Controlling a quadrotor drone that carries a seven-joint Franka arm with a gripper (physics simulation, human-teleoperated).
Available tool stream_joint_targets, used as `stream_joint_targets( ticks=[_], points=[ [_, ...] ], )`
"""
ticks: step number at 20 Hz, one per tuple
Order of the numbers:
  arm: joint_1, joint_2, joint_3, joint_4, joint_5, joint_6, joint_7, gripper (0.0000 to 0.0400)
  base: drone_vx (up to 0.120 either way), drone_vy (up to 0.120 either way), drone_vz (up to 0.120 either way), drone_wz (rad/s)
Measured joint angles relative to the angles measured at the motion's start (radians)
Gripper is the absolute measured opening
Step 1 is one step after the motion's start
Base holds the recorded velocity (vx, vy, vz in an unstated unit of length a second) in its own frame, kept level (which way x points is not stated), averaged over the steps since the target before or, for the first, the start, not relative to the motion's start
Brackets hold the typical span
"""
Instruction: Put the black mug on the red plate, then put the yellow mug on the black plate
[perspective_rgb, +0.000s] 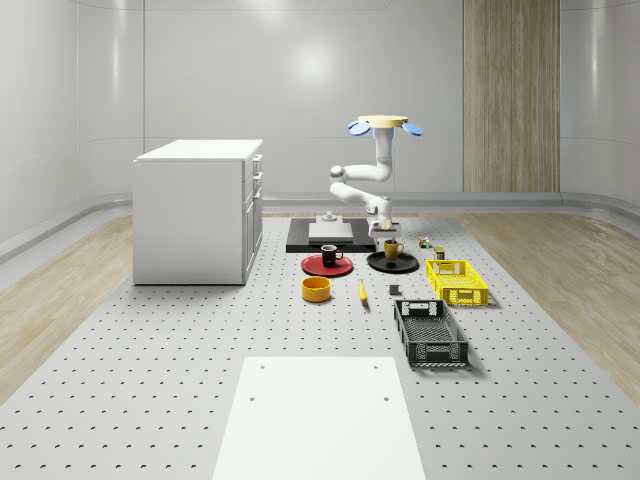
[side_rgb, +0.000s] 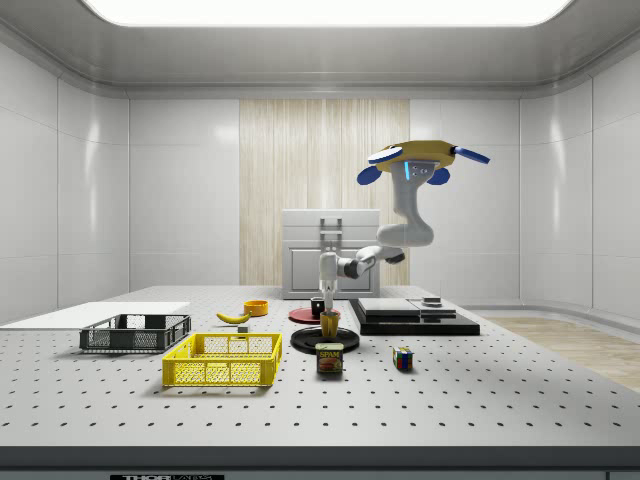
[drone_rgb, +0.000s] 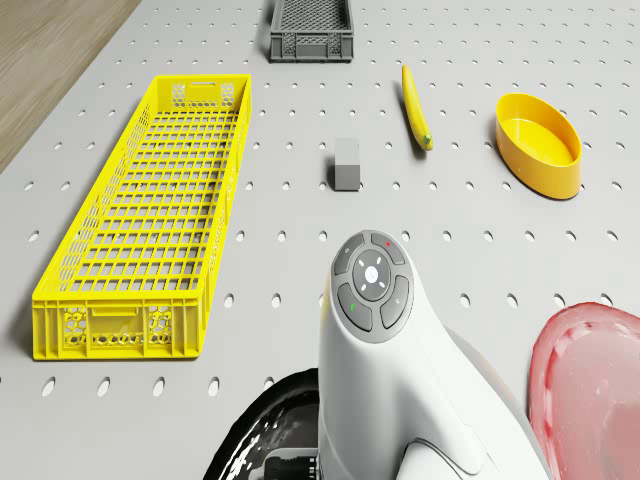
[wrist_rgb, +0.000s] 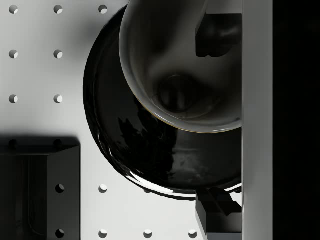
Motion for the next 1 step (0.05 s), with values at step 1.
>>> stream_joint_targets(
  ticks=[1],
  points=[
    [0.002, -0.001, 0.005, -0.003, 0.005, -0.003, 0.0, 0.0391, 0.0, 0.0, 0.0, 0.0]
  ],
)
